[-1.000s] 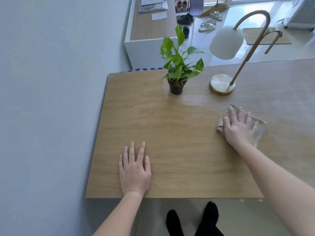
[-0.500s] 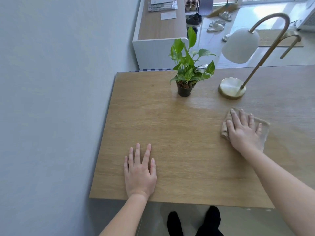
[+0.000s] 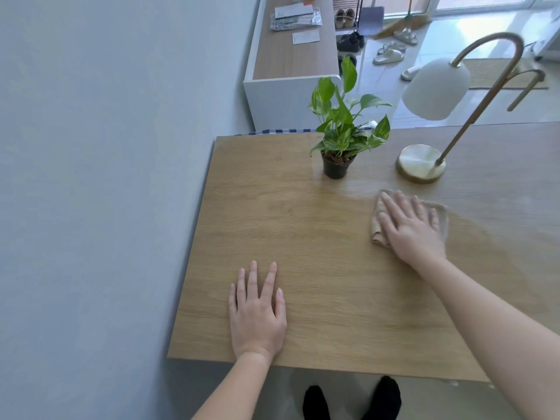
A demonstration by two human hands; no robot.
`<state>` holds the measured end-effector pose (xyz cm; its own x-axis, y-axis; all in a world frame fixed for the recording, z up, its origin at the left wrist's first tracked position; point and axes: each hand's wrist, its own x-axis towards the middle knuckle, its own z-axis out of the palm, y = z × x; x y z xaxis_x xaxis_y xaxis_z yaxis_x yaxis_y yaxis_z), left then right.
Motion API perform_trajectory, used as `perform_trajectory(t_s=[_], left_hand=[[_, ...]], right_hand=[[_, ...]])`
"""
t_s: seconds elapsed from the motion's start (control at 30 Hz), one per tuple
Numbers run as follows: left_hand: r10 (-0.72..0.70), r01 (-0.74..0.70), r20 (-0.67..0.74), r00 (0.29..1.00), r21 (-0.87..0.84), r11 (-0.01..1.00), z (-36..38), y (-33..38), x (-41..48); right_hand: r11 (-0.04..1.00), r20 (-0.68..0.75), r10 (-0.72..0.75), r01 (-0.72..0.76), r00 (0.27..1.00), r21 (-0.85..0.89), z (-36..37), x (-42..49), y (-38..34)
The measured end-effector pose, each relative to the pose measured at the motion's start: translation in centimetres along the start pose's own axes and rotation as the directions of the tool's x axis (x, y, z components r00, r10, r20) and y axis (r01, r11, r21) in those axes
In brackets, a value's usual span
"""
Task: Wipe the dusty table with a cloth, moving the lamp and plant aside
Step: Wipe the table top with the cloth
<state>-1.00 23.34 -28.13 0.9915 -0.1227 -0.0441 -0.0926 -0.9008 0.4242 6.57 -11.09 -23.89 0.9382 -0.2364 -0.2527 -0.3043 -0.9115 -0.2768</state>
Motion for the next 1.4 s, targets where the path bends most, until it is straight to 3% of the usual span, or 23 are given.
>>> perform_trajectory(t_s=[0.1, 0.17, 0.33, 0.43, 0.53, 0.67, 0.8, 0.93, 1.03, 1.17, 1.3, 1.4], left_hand=[[-0.005, 0.006, 0.010, 1.000, -0.023, 1.000, 0.0, 0.0, 0.2], [-0.009, 0.009, 0.019, 1.000, -0.051, 0.999, 0.1, -0.1, 0.3], [-0.018, 0.023, 0.051, 0.999, -0.104, 0.994, -0.1, 0.4, 0.9], [-0.020, 0.026, 0.050, 0.999, -0.124, 0.992, -0.2, 0.3, 1.0], [-0.020, 0.027, 0.051, 0.998, -0.139, 0.990, -0.2, 0.3, 1.0], [-0.030, 0.036, 0.050, 0.998, -0.120, 0.992, -0.2, 0.0, 0.8], [-0.033, 0.038, 0.048, 0.998, -0.101, 0.994, -0.2, 0.0, 0.7], [-0.036, 0.038, 0.033, 0.999, -0.092, 0.995, -0.2, -0.1, 0.6], [-0.032, 0.033, 0.017, 0.999, -0.060, 0.998, -0.1, -0.2, 0.4], [-0.031, 0.031, -0.004, 1.000, 0.013, 0.999, -0.1, -0.6, -0.2], [-0.040, 0.043, -0.026, 0.999, 0.121, 0.992, -0.2, -0.6, -1.1], [-0.053, 0.060, -0.042, 0.998, 0.183, 0.981, -0.2, -0.6, -1.8]], right_hand=[[0.988, -0.014, 0.154, -0.153, 0.988, 0.019, 0.0, 0.6, -1.3], [0.982, -0.002, 0.182, -0.181, 0.983, 0.060, 0.5, 1.2, -4.2], [0.990, 0.061, -0.141, 0.142, 0.988, -0.006, 2.3, 1.8, -8.0], [0.977, 0.067, -0.207, 0.210, 0.976, -0.041, 1.6, 1.2, -4.7], [0.997, 0.014, -0.066, 0.067, 0.998, -0.031, 0.4, 1.7, -2.0], [0.993, 0.006, 0.114, -0.114, 0.993, 0.038, 0.9, 3.3, -6.0], [0.991, 0.059, -0.133, 0.133, 0.989, 0.002, 2.6, 2.7, -10.0], [0.964, 0.079, -0.256, 0.260, 0.964, -0.054, 2.4, 0.9, -6.5], [0.990, 0.029, -0.132, 0.134, 0.991, -0.054, 1.1, 2.0, -3.5], [1.000, 0.018, 0.020, -0.020, 1.000, -0.016, 1.5, 3.3, -6.5], [0.973, 0.074, -0.222, 0.226, 0.972, -0.046, 2.8, 2.6, -9.7], [0.942, 0.118, -0.324, 0.331, 0.939, -0.051, 2.6, 2.6, -8.5]])
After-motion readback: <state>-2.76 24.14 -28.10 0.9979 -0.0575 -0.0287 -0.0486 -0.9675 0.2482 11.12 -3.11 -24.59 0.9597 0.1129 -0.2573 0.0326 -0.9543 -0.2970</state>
